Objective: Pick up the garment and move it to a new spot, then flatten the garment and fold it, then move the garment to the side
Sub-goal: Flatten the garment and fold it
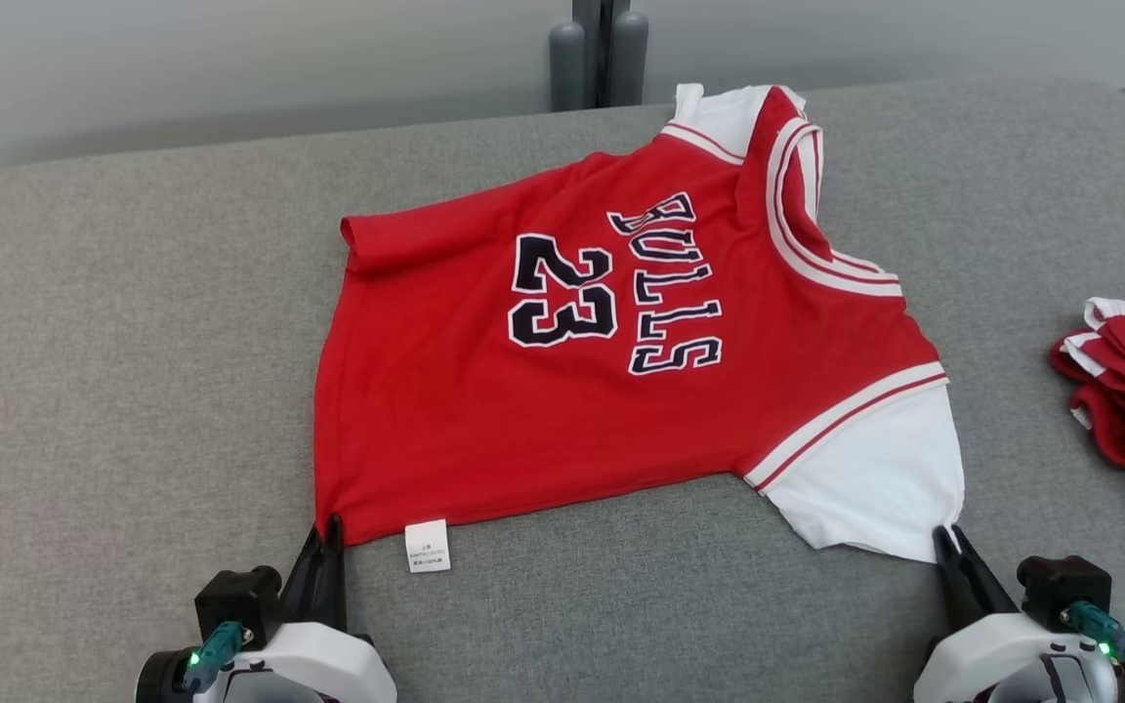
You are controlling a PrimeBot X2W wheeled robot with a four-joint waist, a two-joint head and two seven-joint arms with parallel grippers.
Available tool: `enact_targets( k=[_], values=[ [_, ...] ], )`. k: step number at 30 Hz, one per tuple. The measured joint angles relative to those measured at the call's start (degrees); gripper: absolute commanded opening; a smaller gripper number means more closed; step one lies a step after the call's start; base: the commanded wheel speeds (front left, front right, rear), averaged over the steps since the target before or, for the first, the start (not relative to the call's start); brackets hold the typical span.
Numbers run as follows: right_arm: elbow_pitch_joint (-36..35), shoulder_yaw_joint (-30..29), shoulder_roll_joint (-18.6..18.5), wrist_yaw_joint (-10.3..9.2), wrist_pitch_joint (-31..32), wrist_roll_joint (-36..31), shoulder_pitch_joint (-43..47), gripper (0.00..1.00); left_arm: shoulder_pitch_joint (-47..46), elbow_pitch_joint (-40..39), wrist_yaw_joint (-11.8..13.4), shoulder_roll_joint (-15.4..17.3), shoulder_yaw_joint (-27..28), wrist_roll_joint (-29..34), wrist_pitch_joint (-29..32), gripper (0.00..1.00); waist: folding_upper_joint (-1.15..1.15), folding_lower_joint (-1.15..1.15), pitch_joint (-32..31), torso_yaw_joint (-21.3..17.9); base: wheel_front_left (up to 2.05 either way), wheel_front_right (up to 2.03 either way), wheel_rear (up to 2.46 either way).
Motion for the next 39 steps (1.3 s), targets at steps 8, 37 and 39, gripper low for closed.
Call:
enact_targets(
  k=[8,37,39],
  values=[
    [-5.7,-1.5,0.0,-0.01,0.3,3.8,1.9,0.00,1.6,-4.9,-1.1,0.0,1.7,1.6,0.0,0.00,0.00,0.00,-4.9,0.0,0.00,0.00,0.00],
    [-17.9,4.2,-10.7,-0.01,0.8,5.5,-37.4,0.00,-37.0,-1.7,-11.1,12.4,5.1,14.2,5.0,0.00,0.00,0.00,-11.5,3.5,0.00,0.00,0.00],
    [-14.2,5.7,-12.0,0.00,0.8,3.4,-45.1,0.00,-42.4,1.4,-10.0,12.2,4.9,15.0,4.8,0.00,0.00,0.00,-7.4,3.7,0.00,0.00,0.00]
  ],
)
